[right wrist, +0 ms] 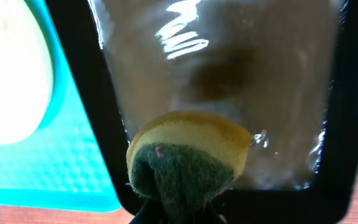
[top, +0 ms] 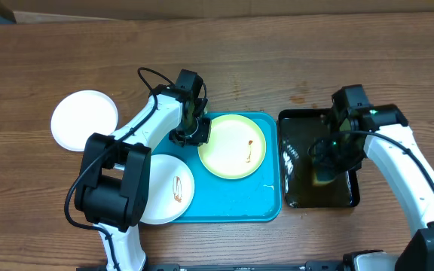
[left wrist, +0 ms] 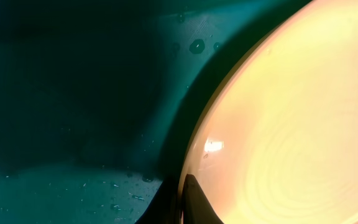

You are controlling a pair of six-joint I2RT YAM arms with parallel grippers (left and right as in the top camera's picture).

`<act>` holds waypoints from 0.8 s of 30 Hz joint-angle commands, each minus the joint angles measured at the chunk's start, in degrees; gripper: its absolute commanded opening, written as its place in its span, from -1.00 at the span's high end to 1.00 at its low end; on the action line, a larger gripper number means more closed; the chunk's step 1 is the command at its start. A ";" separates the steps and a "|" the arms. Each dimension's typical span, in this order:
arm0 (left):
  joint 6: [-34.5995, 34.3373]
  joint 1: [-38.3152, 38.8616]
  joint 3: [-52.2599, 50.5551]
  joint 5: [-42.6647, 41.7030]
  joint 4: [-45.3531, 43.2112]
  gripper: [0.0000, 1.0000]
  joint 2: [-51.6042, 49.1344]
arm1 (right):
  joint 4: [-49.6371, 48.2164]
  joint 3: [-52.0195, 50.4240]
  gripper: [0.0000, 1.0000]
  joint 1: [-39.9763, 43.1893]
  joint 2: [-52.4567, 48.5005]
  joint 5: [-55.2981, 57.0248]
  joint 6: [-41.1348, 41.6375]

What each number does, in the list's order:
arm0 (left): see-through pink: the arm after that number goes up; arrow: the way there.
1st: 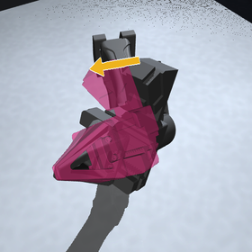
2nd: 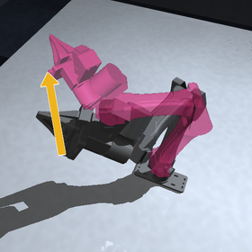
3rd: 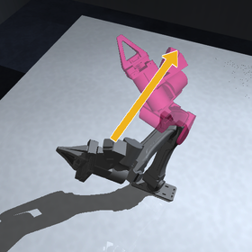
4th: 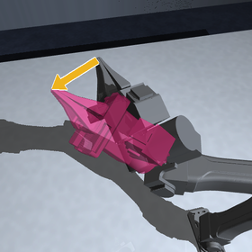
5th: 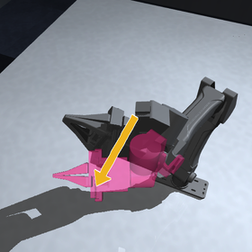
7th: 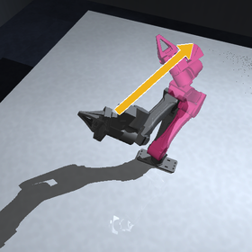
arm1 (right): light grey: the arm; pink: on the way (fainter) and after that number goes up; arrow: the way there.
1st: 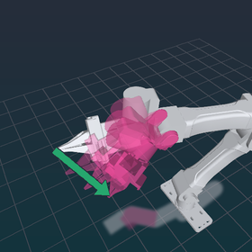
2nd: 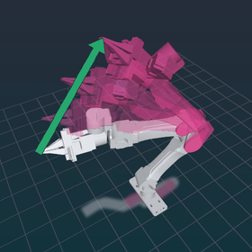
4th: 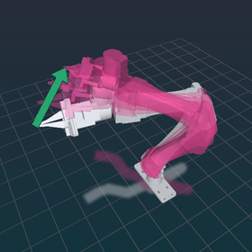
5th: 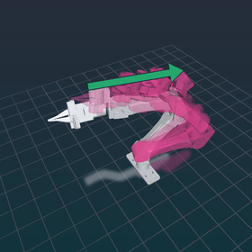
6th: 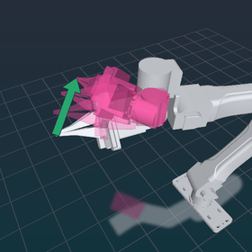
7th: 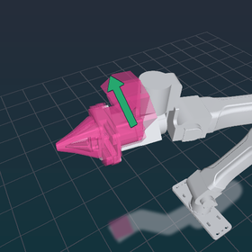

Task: Clean dirty plates on tray and stack at the side
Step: 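Dip the sponge in the water and lift it with the right gripper, then scrub the yellow plate with the sponge while the left gripper holds it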

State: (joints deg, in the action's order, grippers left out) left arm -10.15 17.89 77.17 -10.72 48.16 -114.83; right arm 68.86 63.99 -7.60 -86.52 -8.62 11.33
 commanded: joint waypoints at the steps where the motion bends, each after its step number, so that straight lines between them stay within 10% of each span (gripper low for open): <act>1: -0.13 -0.17 0.57 2.12 -0.17 0.92 -1.01 | 2.05 4.72 0.93 -0.22 1.01 1.27 4.39; 12: -0.13 -0.17 0.57 2.08 -0.24 0.92 -1.01 | -11.65 5.84 0.93 -2.29 1.01 -30.73 -3.87; 24: 2.93 -0.20 0.57 1.68 -0.44 0.92 -1.01 | -31.47 5.73 0.93 -23.26 -3.91 5.44 -10.78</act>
State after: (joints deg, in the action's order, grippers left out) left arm -8.99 17.89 77.17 -10.70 47.97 -114.83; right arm 39.68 68.34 -26.50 -87.70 -17.91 5.58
